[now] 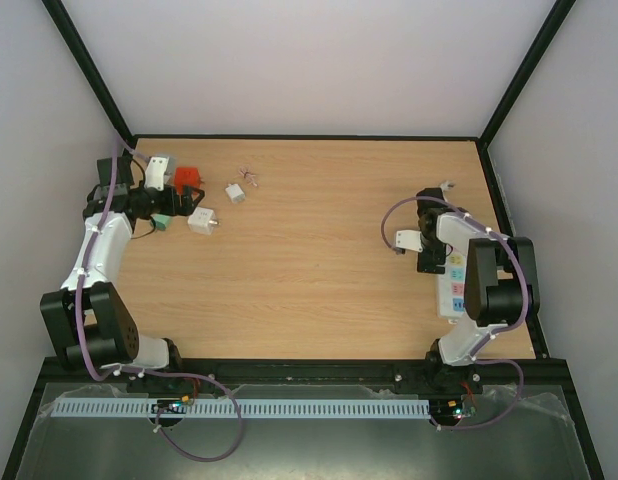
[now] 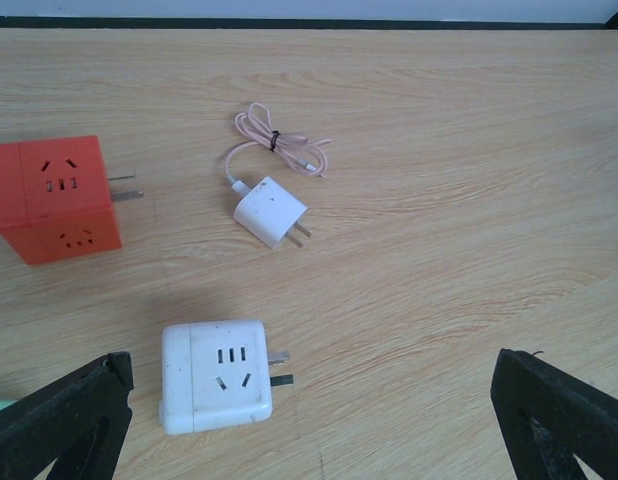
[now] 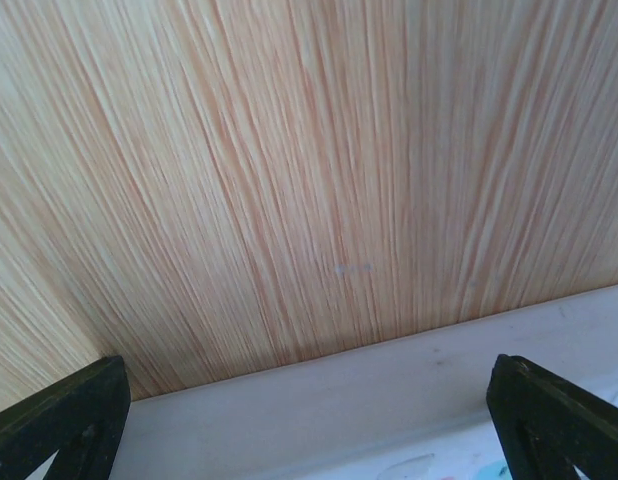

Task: Pull the plug off the socket

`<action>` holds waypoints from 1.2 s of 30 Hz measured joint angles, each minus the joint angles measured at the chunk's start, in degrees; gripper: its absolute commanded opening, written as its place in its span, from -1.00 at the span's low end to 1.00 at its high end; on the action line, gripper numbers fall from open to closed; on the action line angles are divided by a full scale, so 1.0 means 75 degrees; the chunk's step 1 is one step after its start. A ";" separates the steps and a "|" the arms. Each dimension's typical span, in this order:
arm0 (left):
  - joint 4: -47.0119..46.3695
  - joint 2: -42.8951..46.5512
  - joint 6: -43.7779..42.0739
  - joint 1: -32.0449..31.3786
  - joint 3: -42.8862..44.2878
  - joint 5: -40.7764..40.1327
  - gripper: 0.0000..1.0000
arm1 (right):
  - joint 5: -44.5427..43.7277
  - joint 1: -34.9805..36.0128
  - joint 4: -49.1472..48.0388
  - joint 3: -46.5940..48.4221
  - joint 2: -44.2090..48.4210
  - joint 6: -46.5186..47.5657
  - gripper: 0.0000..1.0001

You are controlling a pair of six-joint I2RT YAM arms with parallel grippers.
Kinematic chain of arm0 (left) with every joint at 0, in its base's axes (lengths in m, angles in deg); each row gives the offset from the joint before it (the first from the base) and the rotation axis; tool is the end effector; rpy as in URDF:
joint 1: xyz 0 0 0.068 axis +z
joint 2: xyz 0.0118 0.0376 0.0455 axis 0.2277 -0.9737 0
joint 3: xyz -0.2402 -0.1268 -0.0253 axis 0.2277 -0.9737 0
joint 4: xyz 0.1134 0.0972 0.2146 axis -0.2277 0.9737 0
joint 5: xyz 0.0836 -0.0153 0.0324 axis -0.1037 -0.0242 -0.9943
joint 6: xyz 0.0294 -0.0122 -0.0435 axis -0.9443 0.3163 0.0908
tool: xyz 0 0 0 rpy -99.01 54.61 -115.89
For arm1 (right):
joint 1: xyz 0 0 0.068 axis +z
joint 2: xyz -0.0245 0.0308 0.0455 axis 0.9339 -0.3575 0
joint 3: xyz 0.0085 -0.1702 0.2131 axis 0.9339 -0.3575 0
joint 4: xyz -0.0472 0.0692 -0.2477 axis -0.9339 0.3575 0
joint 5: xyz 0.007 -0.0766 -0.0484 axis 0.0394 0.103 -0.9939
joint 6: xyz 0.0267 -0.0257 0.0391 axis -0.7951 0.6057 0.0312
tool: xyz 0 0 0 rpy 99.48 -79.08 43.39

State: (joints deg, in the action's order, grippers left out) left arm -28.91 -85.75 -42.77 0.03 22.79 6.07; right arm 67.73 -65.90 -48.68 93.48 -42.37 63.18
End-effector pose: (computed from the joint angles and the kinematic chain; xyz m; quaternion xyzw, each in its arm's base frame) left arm 0.3018 0.0485 0.2872 0.1188 0.8610 -0.2026 0.4511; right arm 0.3013 0.0130 0.1526 -0.6511 0.7443 -0.1264 0.0784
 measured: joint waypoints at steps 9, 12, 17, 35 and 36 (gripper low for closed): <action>0.0119 -0.0003 -0.0064 0.0000 0.0105 -0.0233 0.99 | -0.0064 -0.0259 -0.0067 0.0038 0.0038 0.0082 0.97; 0.0192 -0.0017 -0.0070 0.0000 0.0332 -0.0312 0.99 | 0.0469 -0.0315 0.0213 0.0286 0.0044 -0.0216 0.97; 0.0361 -0.0044 0.0012 0.0003 0.0828 -0.0600 0.99 | 0.1597 -0.0326 0.1011 0.1233 0.0443 -0.0819 0.97; 0.1810 -0.0627 -0.0341 0.0291 0.4197 -0.2235 0.99 | 0.4409 -0.0312 0.0772 0.3987 0.2626 -0.6100 0.97; 0.1851 -0.0615 -0.0373 0.0318 0.4167 -0.2308 0.99 | 0.4441 -0.0318 0.0498 0.3832 0.2830 -0.6543 0.97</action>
State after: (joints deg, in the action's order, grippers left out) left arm -15.03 -90.36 -45.57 2.41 54.05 -11.24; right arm 101.04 -68.28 -44.94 122.22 -21.15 14.11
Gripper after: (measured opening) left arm 0.997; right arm 0.984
